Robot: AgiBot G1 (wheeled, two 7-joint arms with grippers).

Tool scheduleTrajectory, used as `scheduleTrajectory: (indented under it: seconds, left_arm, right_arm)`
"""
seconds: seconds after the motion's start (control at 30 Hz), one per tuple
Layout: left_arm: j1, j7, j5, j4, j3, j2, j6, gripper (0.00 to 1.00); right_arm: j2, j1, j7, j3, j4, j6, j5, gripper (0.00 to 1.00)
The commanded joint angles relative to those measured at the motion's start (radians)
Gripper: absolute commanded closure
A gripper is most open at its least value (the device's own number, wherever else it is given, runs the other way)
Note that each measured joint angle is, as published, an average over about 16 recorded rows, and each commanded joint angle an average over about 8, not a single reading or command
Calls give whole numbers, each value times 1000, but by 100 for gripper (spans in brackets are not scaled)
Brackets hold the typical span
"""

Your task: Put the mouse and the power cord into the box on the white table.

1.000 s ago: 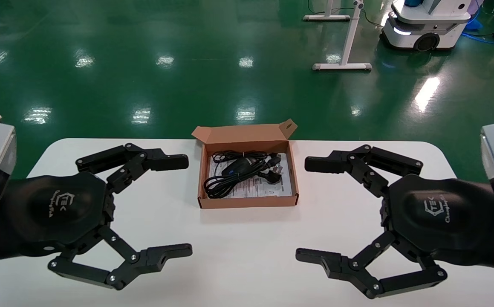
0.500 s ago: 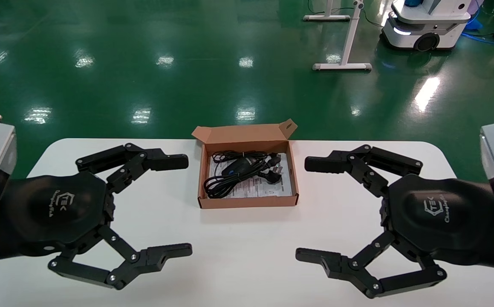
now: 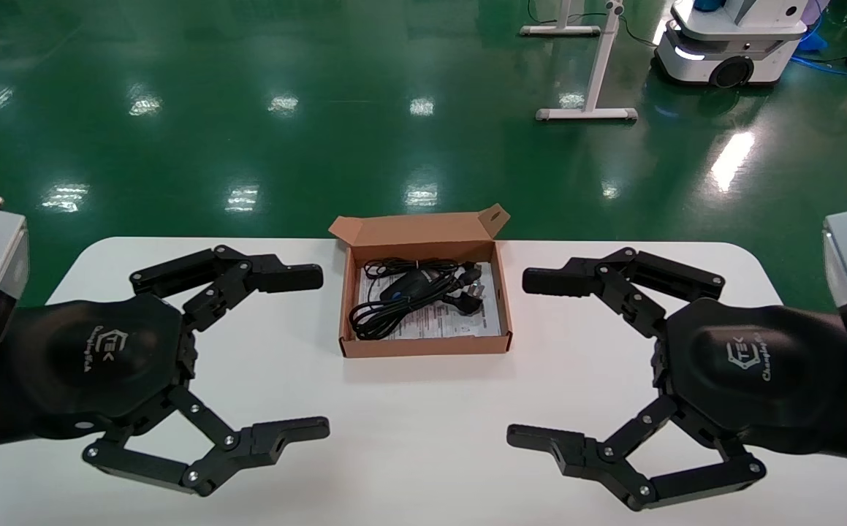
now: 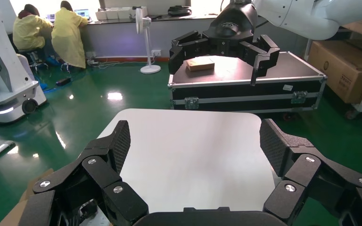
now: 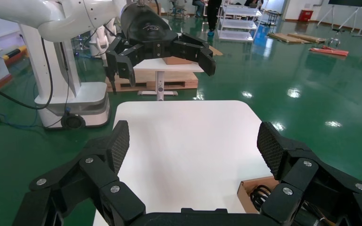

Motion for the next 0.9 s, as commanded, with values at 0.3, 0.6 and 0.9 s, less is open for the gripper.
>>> scheduleTrajectory:
  seconds: [0.3, 0.6, 0.9]
  left_arm:
    - [0, 0, 0, 0, 0, 0, 0, 0]
    - [0, 0, 0, 0, 0, 0, 0, 0]
    - [0, 0, 0, 0, 0, 0, 0, 0]
  right_arm:
    - [0, 0, 0, 0, 0, 0, 0, 0]
    - [0, 0, 0, 0, 0, 0, 0, 0]
    - [0, 0, 0, 0, 0, 0, 0, 0]
